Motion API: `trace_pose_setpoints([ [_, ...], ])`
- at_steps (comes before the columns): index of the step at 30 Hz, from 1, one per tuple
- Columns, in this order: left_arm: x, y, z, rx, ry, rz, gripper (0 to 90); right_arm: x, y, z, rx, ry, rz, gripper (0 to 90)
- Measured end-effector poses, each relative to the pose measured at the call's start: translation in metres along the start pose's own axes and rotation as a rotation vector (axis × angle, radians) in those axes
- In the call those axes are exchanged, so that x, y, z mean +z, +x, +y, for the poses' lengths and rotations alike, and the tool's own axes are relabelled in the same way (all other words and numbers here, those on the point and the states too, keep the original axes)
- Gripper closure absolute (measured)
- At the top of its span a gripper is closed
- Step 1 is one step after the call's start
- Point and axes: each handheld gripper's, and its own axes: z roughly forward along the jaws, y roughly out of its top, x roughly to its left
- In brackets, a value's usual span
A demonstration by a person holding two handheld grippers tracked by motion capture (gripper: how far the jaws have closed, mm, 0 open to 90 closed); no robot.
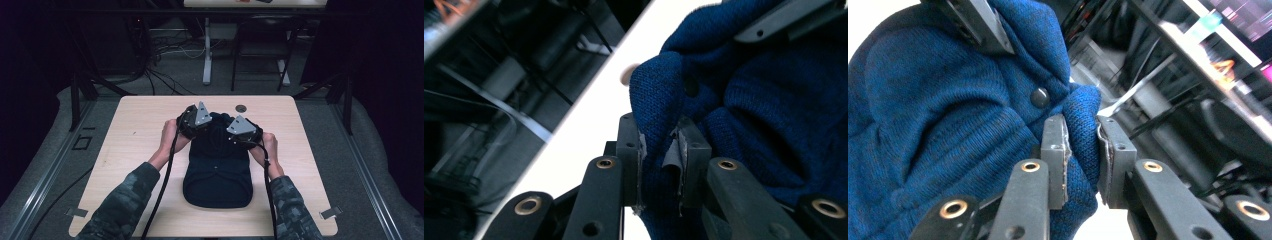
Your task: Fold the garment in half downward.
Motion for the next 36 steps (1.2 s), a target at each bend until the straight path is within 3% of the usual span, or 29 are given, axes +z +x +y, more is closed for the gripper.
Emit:
trace_pose_setpoints([
  [6,-0.010,0.003,0.014,0.021,-0.050,0.032,76.5,-0.005,-0.006,0.012,0.016,-0.063,-0.033,76.6],
  [8,-0.011,-0.001,0.013,0.010,-0.071,0.024,76.5,-0.006,-0.001,0.014,0.031,-0.075,-0.013,76.6],
  [13,-0.005,-0.013,0.007,0.016,-0.067,-0.002,76.6,-0.001,0.010,0.006,0.054,-0.069,0.028,76.7],
  [17,0.000,-0.015,-0.002,0.015,-0.067,-0.016,76.6,0.002,0.013,-0.003,0.073,-0.063,0.056,76.7],
  [22,0.000,-0.024,-0.016,0.024,-0.091,-0.001,76.7,-0.002,0.017,-0.014,0.081,-0.079,0.070,76.7],
  [27,-0.004,-0.040,-0.031,0.048,-0.120,0.041,76.8,-0.013,0.032,-0.030,0.049,-0.124,0.074,76.7],
  [32,-0.006,-0.051,-0.049,0.024,-0.140,0.053,76.7,-0.020,0.041,-0.041,0.022,-0.145,0.095,76.7],
  [36,-0.009,-0.058,-0.058,0.027,-0.142,0.056,76.8,-0.025,0.045,-0.047,0.004,-0.152,0.112,76.7],
])
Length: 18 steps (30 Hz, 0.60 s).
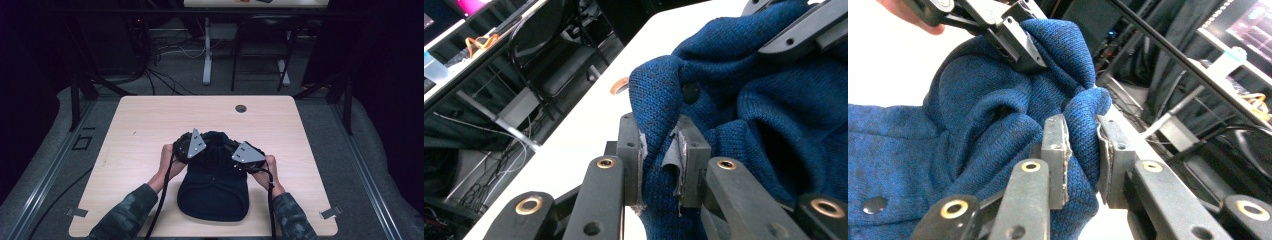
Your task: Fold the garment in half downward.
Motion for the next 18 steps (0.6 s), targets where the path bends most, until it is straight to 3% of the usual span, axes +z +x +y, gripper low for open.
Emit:
trace_pose_setpoints([
  [4,0.001,0.000,-0.003,0.001,0.010,0.000,76.7,-0.001,-0.001,-0.001,-0.003,0.014,0.011,76.7],
  [11,0.004,0.013,0.002,-0.041,0.019,-0.023,76.5,0.005,-0.007,0.002,0.004,0.014,0.003,76.7],
  [13,0.004,0.017,0.005,-0.059,0.051,-0.071,74.3,0.005,-0.010,0.003,0.007,0.003,0.002,76.7],
  [15,0.002,0.022,0.006,-0.088,0.059,-0.130,72.1,0.002,-0.010,0.002,0.000,0.000,0.004,76.8],
  [18,0.000,0.028,0.006,-0.123,0.060,-0.185,71.4,0.001,-0.011,0.002,-0.002,-0.007,-0.003,76.9],
])
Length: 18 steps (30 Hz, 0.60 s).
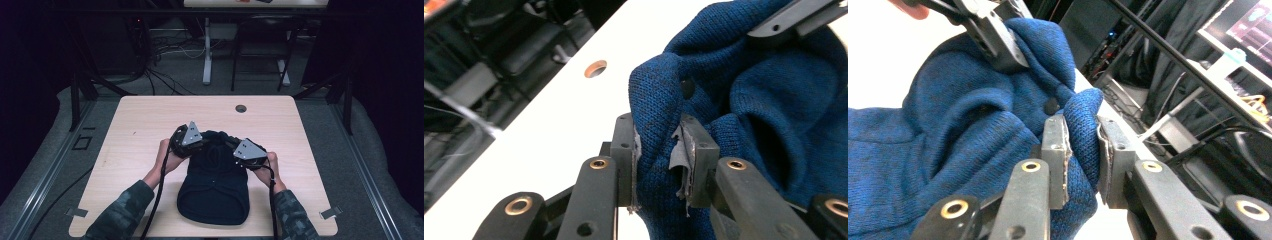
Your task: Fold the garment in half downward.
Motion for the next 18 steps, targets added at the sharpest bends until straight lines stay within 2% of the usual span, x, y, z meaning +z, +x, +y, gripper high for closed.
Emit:
trace_pose_setpoints([
  [2,-0.002,0.002,0.001,-0.009,0.015,-0.027,71.6,-0.002,-0.001,0.000,-0.006,-0.013,-0.009,77.0],
  [4,-0.006,0.002,0.001,0.000,0.016,-0.034,73.2,-0.003,-0.001,0.001,-0.010,-0.027,-0.002,77.0],
  [7,-0.013,-0.001,0.002,0.043,0.011,-0.022,75.5,-0.008,-0.001,0.001,-0.029,-0.049,0.004,77.0],
  [10,-0.021,-0.011,0.002,0.114,-0.010,0.025,76.6,-0.014,-0.001,0.000,-0.044,-0.072,0.013,77.0],
  [12,-0.025,-0.018,0.000,0.140,-0.024,0.045,76.8,-0.020,-0.001,-0.004,-0.039,-0.090,0.035,76.9],
  [16,-0.029,-0.031,-0.006,0.203,-0.029,0.075,77.0,-0.028,0.001,-0.008,-0.057,-0.086,0.066,76.9],
  [18,-0.029,-0.035,-0.008,0.211,-0.026,0.074,77.0,-0.029,0.002,-0.009,-0.060,-0.081,0.075,76.9],
])
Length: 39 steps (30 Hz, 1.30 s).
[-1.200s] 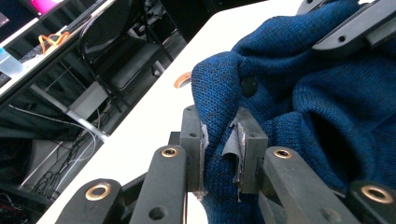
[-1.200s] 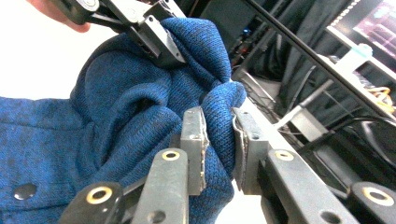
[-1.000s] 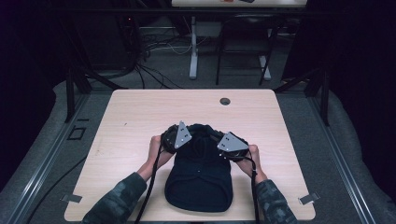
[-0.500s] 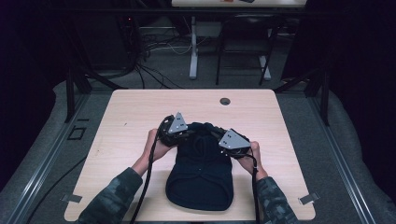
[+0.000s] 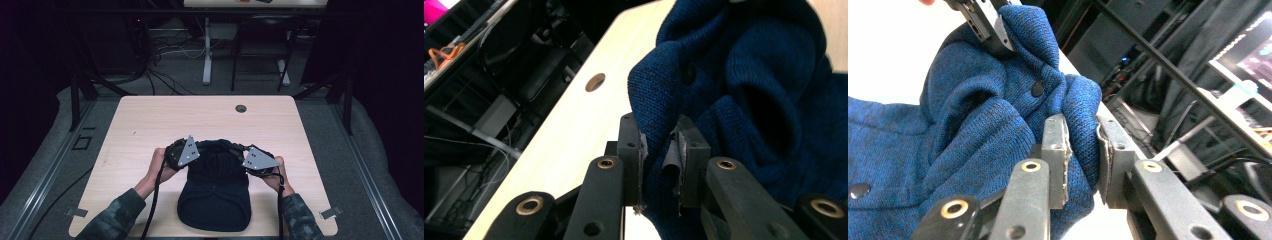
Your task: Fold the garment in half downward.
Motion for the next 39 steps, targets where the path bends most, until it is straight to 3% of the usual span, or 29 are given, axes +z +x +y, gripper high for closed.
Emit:
trace_pose_setpoints([
  [5,0.001,0.001,-0.003,-0.013,0.009,0.000,77.2,0.001,0.000,-0.003,0.003,0.017,0.003,77.0],
  [11,0.010,0.017,0.002,-0.055,0.026,0.014,77.7,0.010,-0.010,-0.002,0.022,0.070,-0.018,77.0],
  [14,0.016,0.033,0.013,-0.053,0.029,0.057,77.9,0.020,-0.026,0.005,0.025,0.099,-0.063,77.1],
  [15,0.018,0.041,0.021,-0.056,0.023,0.088,77.9,0.027,-0.040,0.014,0.021,0.102,-0.119,77.2],
  [17,0.020,0.053,0.032,-0.056,0.006,0.140,77.9,0.029,-0.045,0.019,0.023,0.112,-0.143,77.2],
  [20,0.021,0.060,0.042,-0.077,-0.020,0.219,77.9,0.032,-0.057,0.039,0.059,0.094,-0.253,77.1],
  [22,0.025,0.053,0.037,-0.094,-0.003,0.244,77.9,0.032,-0.049,0.042,0.092,0.105,-0.288,77.1],
  [24,0.031,0.043,0.026,-0.111,0.018,0.245,77.9,0.035,-0.038,0.036,0.121,0.128,-0.287,77.1],
  [29,0.045,0.024,0.000,-0.222,0.037,0.231,77.9,0.044,-0.006,0.006,0.207,0.172,-0.223,77.1],
  [31,0.046,0.019,-0.004,-0.258,0.030,0.227,78.0,0.043,-0.004,0.005,0.213,0.178,-0.221,77.1],
  [39,0.045,0.009,-0.011,-0.311,0.021,0.223,77.8,0.041,0.003,-0.001,0.247,0.187,-0.194,76.9],
])
